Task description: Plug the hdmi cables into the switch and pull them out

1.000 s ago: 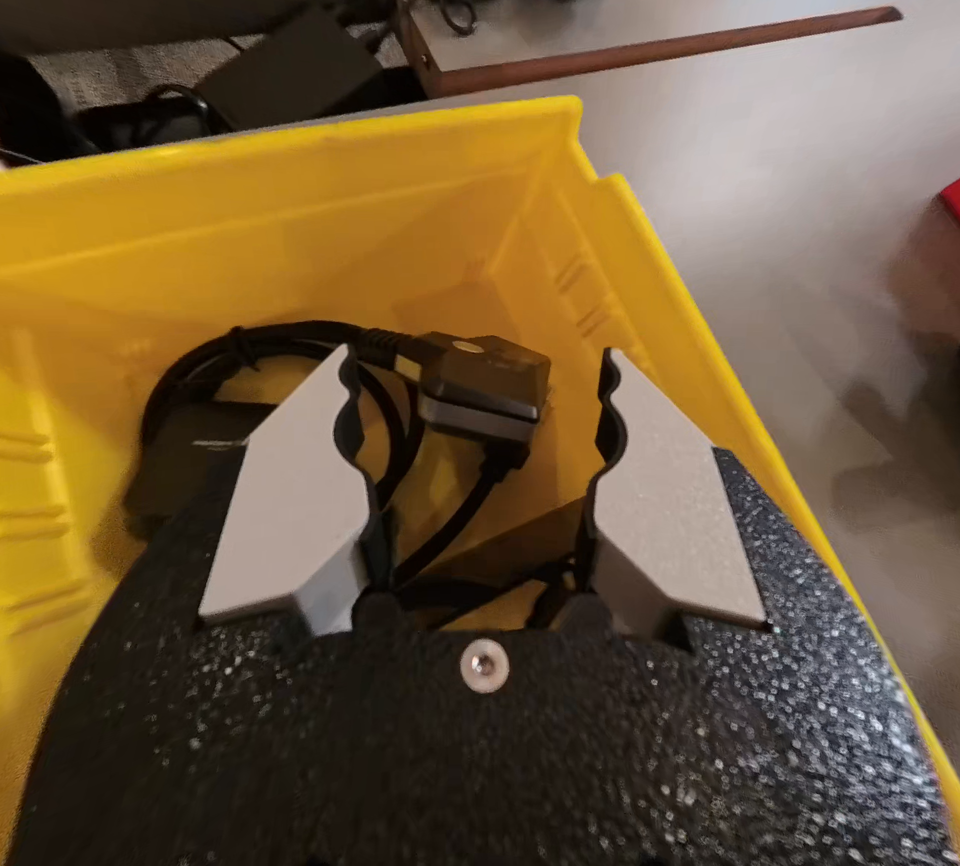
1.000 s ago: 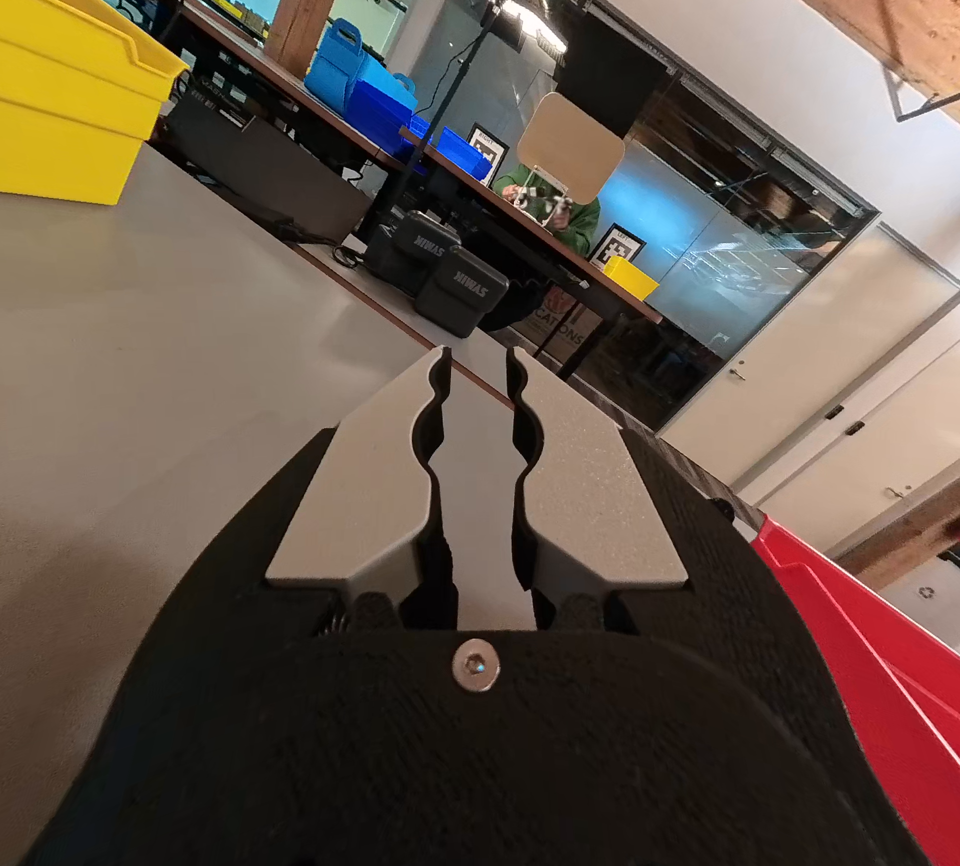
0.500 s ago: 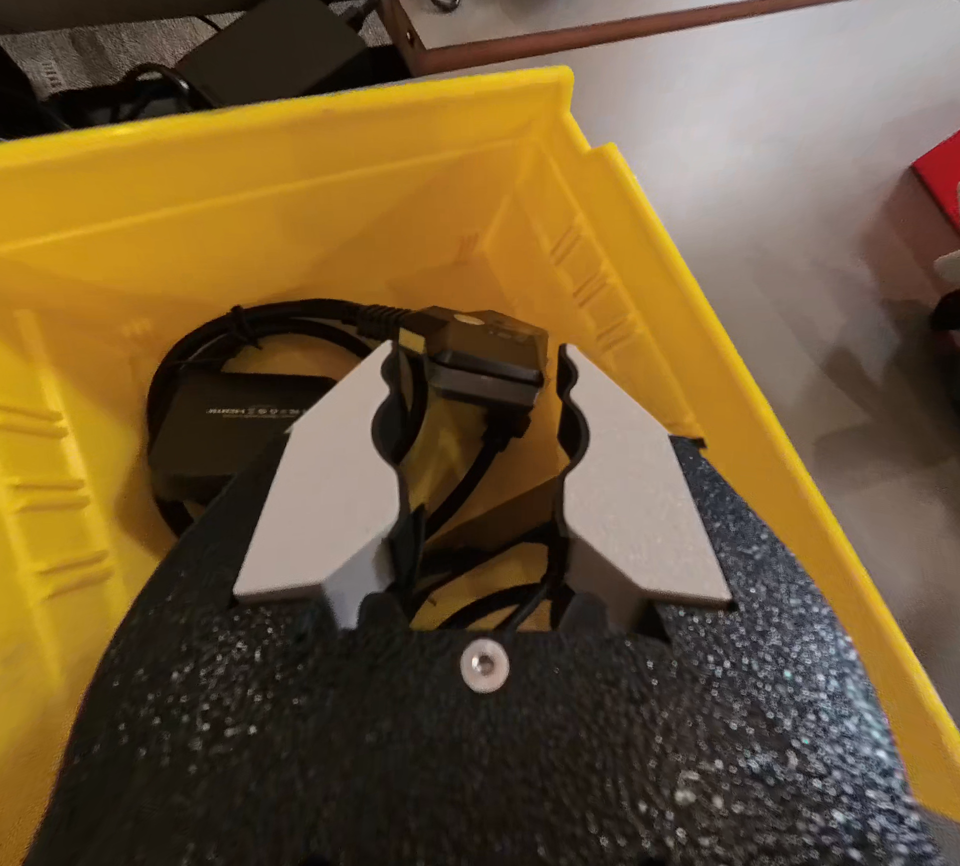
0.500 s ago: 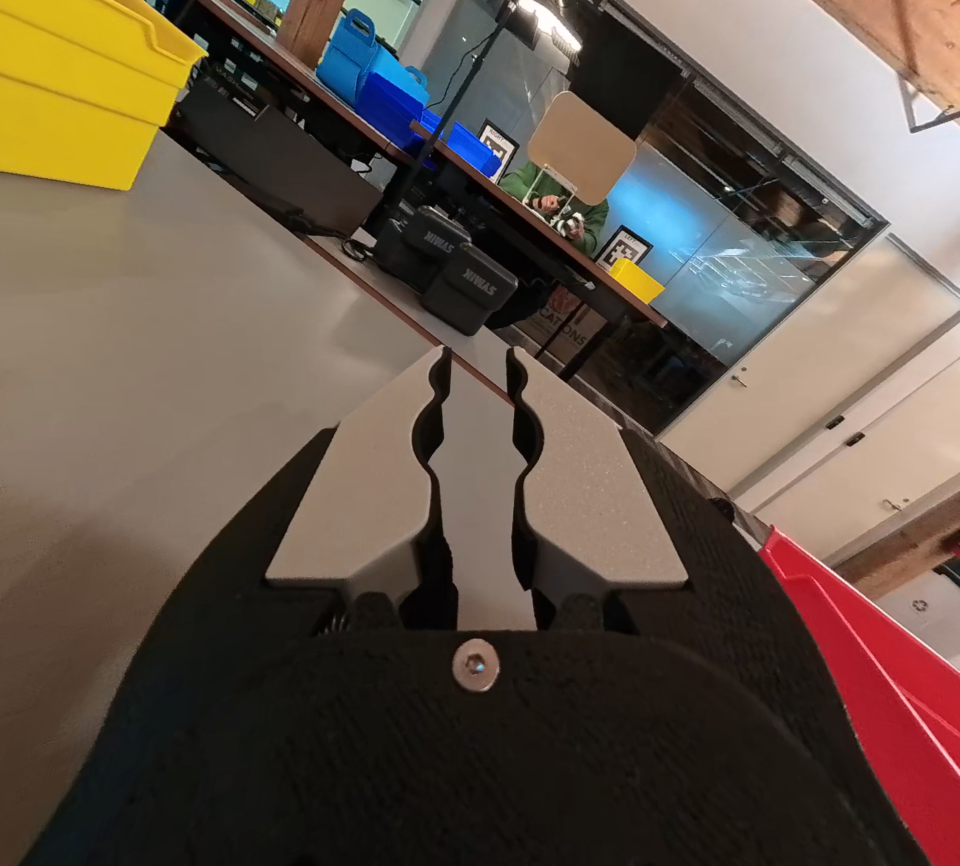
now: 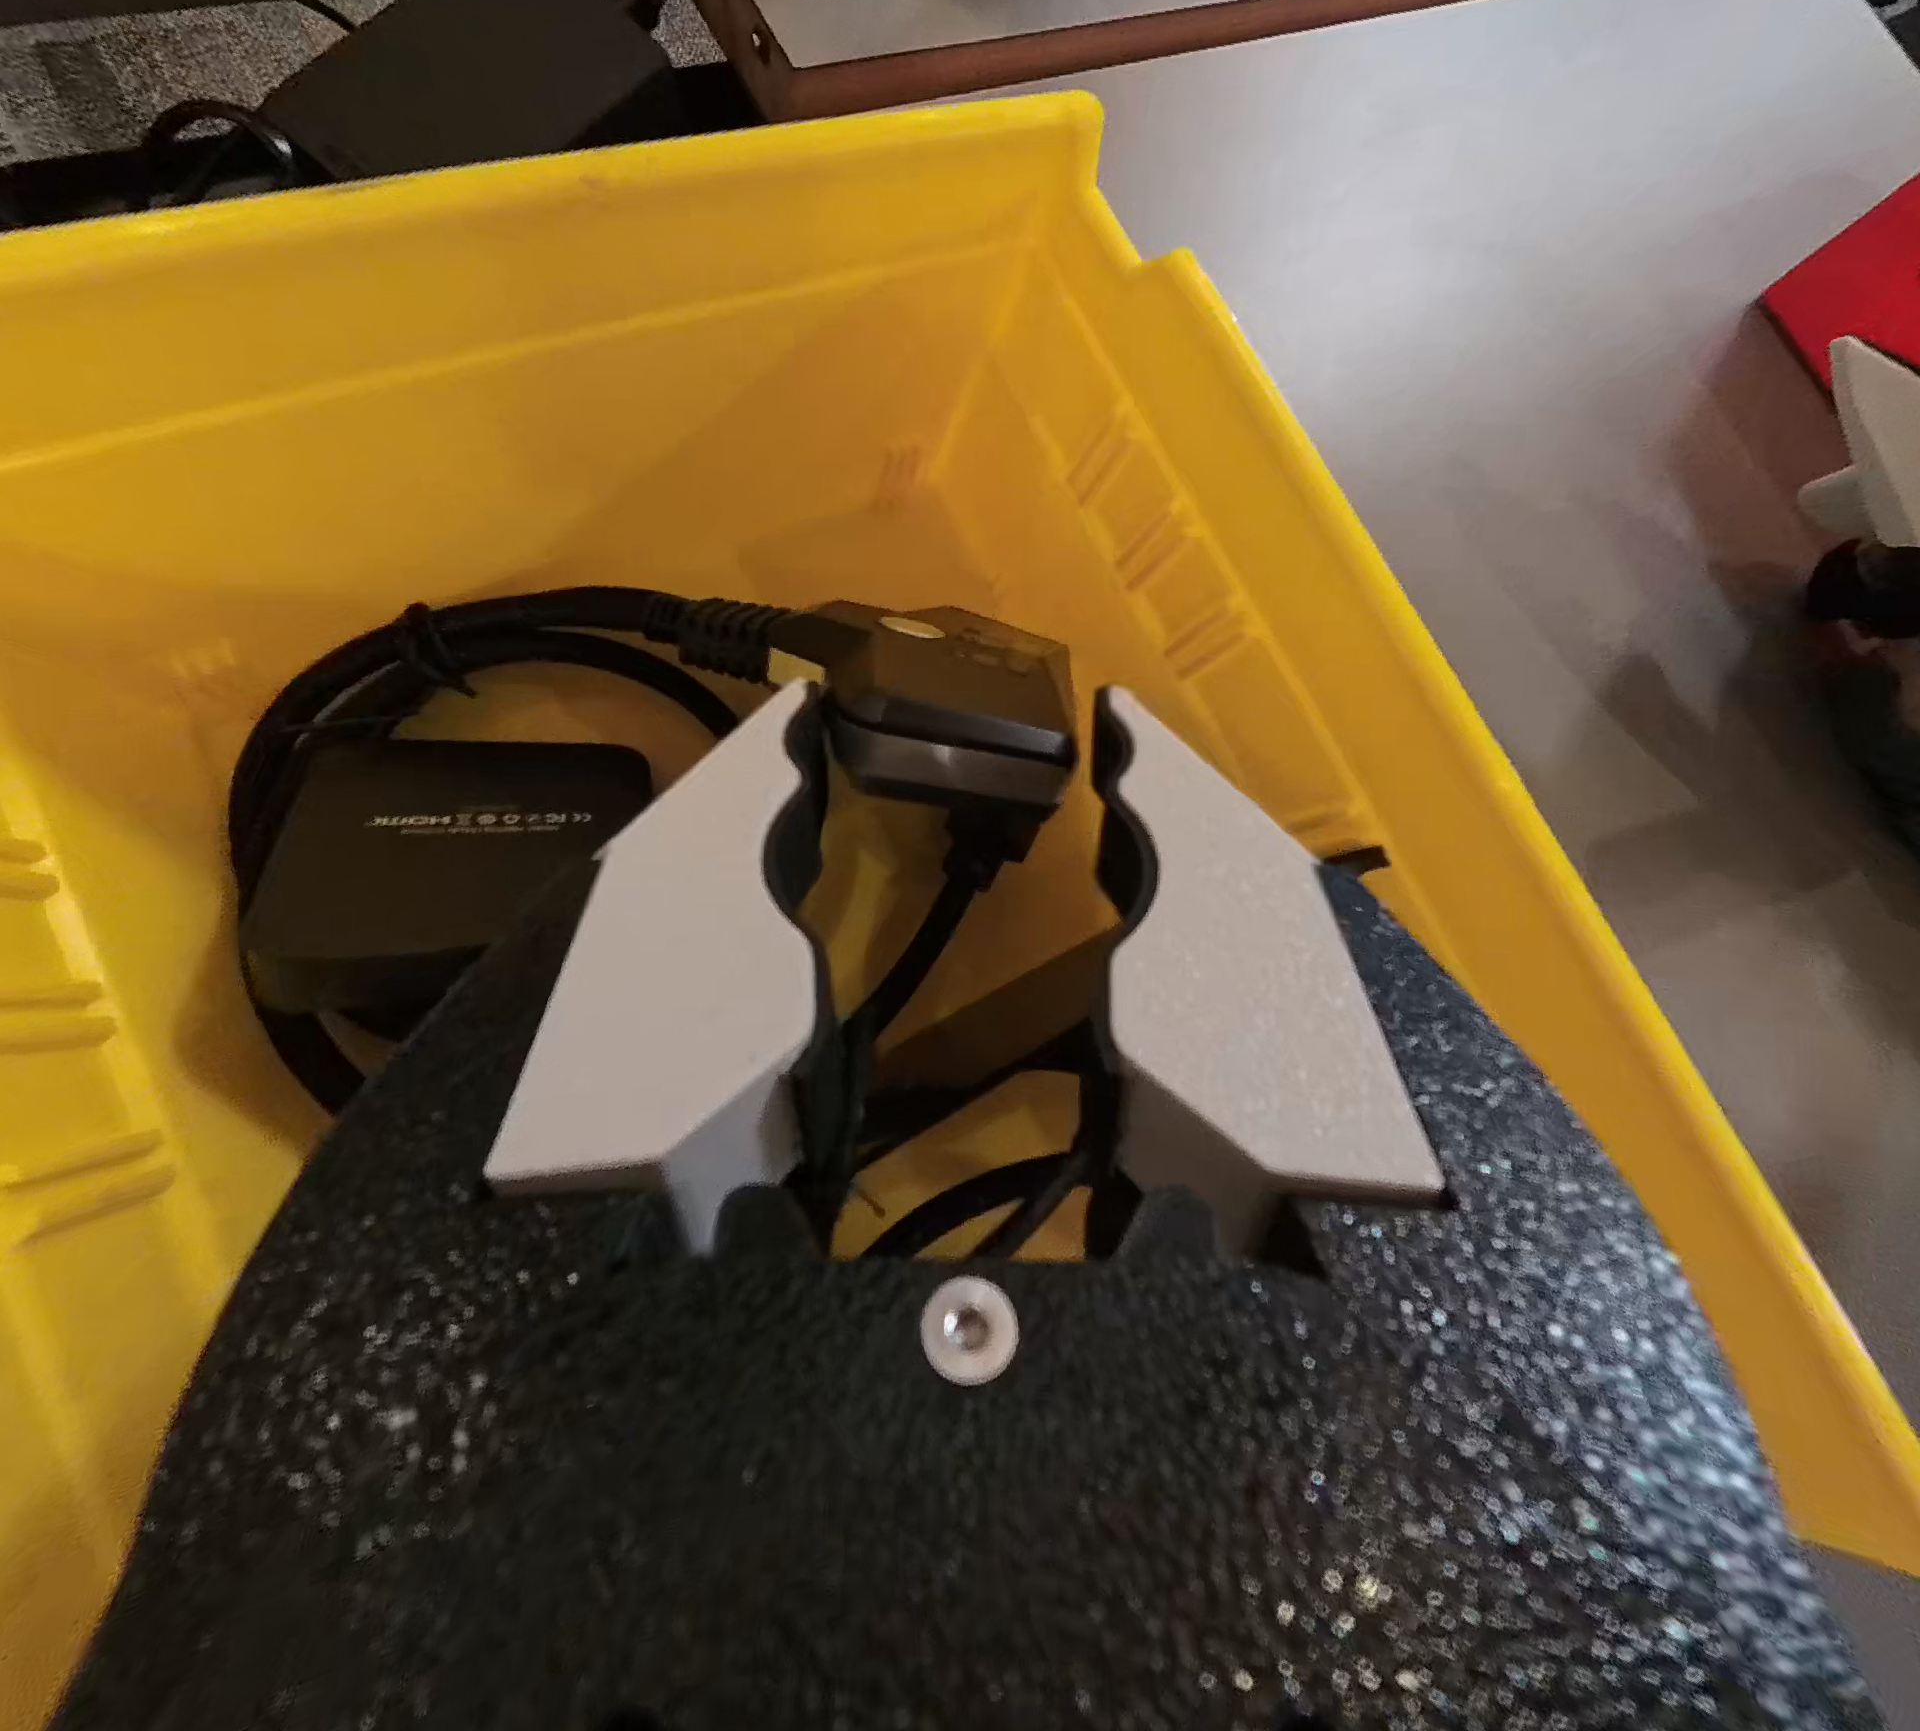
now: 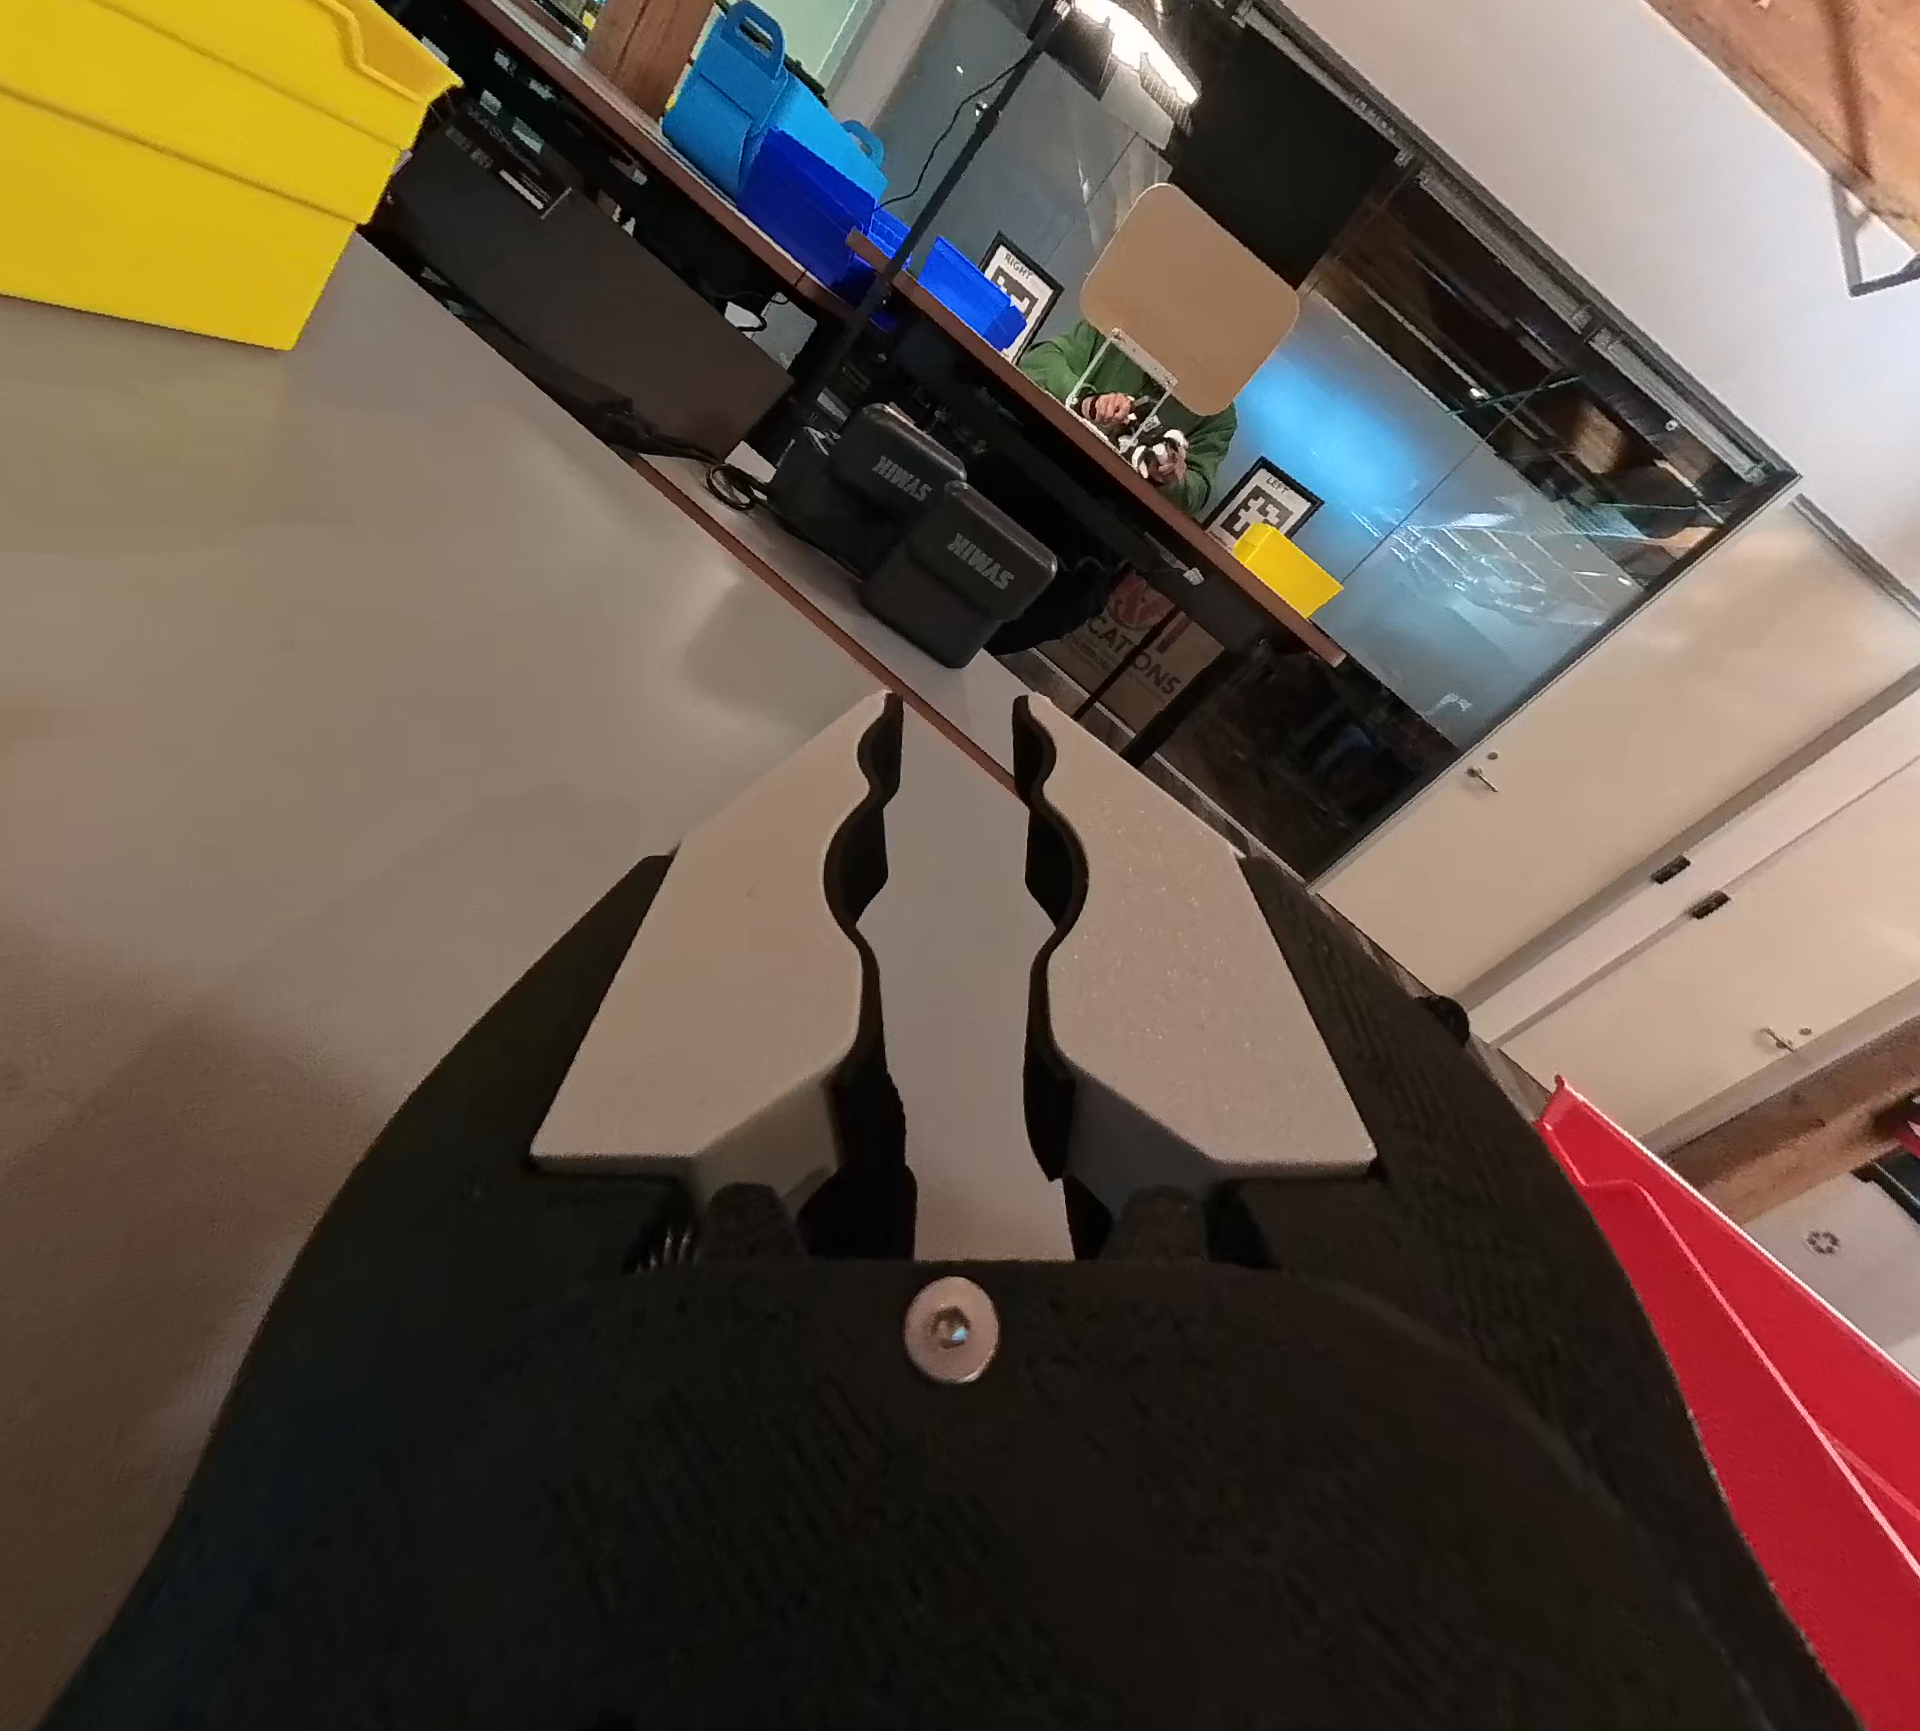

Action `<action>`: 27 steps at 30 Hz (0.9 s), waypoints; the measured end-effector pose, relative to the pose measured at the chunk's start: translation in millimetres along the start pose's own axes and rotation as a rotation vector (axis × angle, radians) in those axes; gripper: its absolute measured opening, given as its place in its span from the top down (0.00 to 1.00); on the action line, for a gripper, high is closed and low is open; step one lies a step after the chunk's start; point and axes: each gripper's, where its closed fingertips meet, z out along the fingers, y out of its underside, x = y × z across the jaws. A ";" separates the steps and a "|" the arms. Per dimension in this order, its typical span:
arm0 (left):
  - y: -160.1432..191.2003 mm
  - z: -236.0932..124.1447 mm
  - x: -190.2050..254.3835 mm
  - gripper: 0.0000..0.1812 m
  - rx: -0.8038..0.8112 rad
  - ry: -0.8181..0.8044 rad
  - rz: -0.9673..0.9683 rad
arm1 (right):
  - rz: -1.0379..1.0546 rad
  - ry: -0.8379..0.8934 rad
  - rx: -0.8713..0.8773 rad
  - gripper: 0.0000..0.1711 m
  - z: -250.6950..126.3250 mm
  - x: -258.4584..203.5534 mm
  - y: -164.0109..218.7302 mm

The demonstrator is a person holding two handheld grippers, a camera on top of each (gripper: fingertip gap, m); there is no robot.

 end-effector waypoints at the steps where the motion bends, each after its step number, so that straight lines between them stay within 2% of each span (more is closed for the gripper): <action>1: -0.6 -1.5 -0.5 0.74 0.004 0.001 0.001 | -0.001 -0.001 0.000 0.89 0.1 -0.2 0.0; 8: -8.3 -7.4 -0.8 0.75 0.053 -0.009 0.029 | -0.015 -0.011 -0.003 0.88 0.7 -3.0 0.5; 14: -47.1 -48.2 14.7 0.75 0.278 0.025 0.033 | -0.018 -0.012 -0.004 0.88 1.4 -3.5 0.7; 21: -102.7 -122.3 98.0 0.75 0.625 0.132 0.232 | 0.015 0.013 0.003 0.88 0.5 2.7 0.6; 27: -116.7 -142.3 171.2 0.76 0.773 0.217 0.383 | 0.039 0.030 0.008 0.88 -0.4 6.9 0.7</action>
